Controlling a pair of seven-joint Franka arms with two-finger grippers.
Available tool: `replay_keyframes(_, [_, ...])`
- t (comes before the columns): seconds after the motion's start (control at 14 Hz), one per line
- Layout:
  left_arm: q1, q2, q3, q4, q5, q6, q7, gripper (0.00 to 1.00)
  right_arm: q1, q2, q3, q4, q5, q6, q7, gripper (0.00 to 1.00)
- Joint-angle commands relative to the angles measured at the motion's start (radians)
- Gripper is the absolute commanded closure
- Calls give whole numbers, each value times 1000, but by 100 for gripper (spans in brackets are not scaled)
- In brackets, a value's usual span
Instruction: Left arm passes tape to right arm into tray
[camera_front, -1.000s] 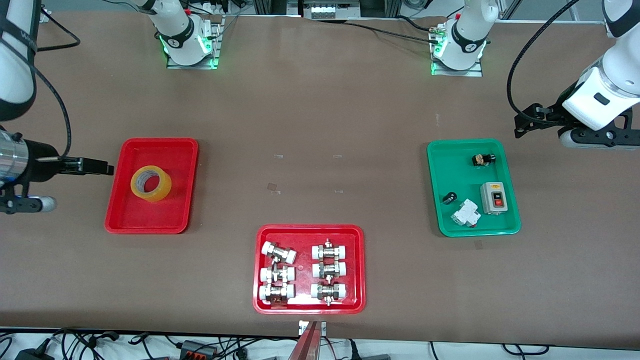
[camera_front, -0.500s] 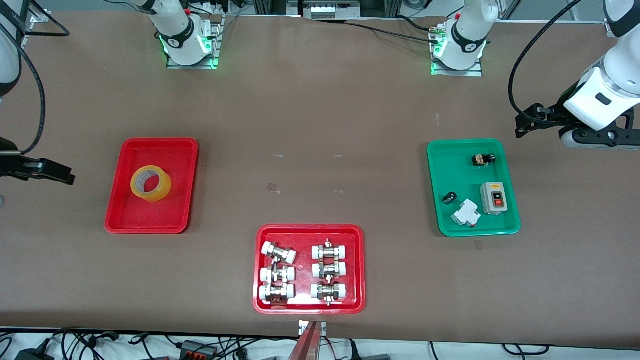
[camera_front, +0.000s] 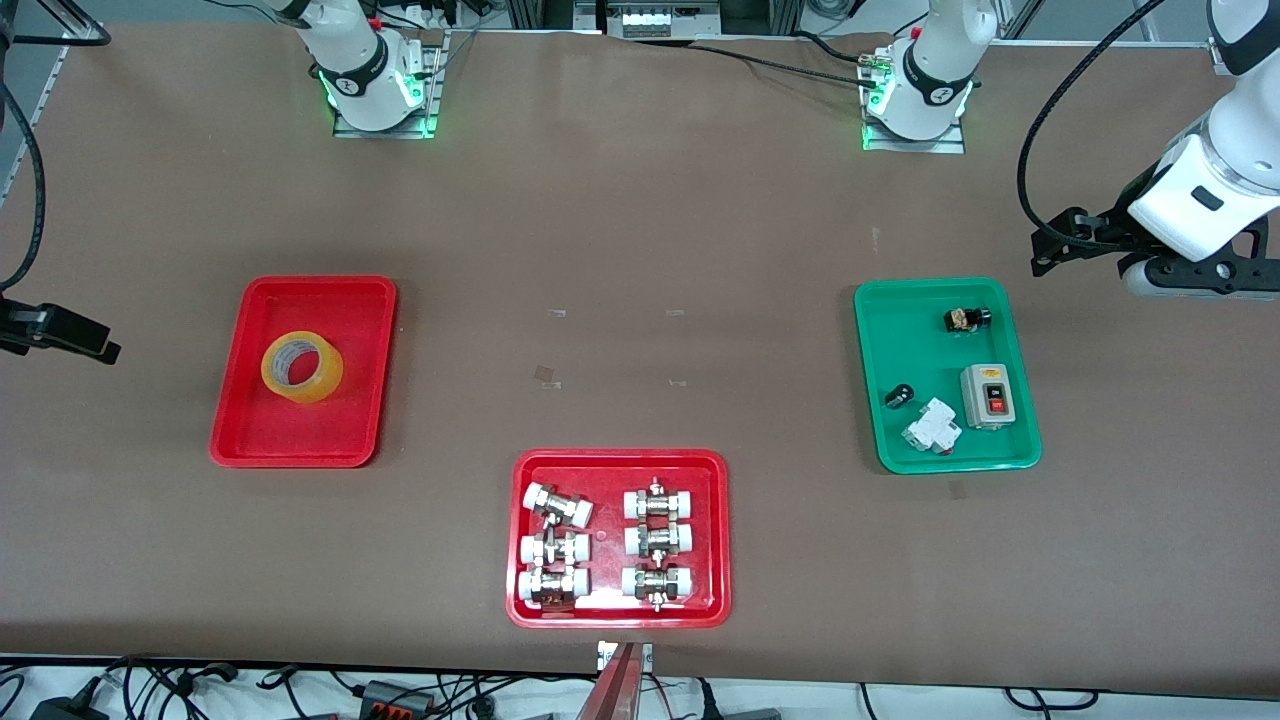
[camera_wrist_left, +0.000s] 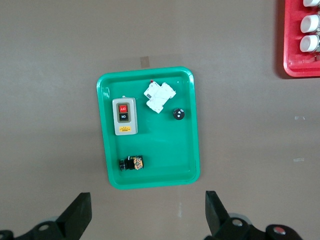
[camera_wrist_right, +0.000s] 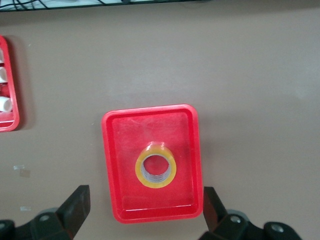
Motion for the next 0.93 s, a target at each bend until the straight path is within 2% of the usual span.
replay_keyframes(0.0, [8, -18, -2, -17, -16, 8, 9, 0, -10, -93, 13, -116, -1, 7, -7, 0])
replay_keyframes(0.21, [10, -18, -2, -17, -17, 9, 11, 0, -10, -240, 13, -344, -1, 111, -7, 0])
replay_keyframes(0.29, [10, -18, 0, -17, -16, 9, 11, 0, -10, -269, 13, -384, -4, 122, -9, 0])
replay_keyframes(0.64, [10, -20, 3, -17, -17, 9, 11, 0, -7, -338, 13, -479, -9, 120, -14, 0])
replay_keyframes(0.86, [10, -20, 3, -17, -17, 14, 11, 0, -9, -343, 14, -478, -7, 91, -36, 0])
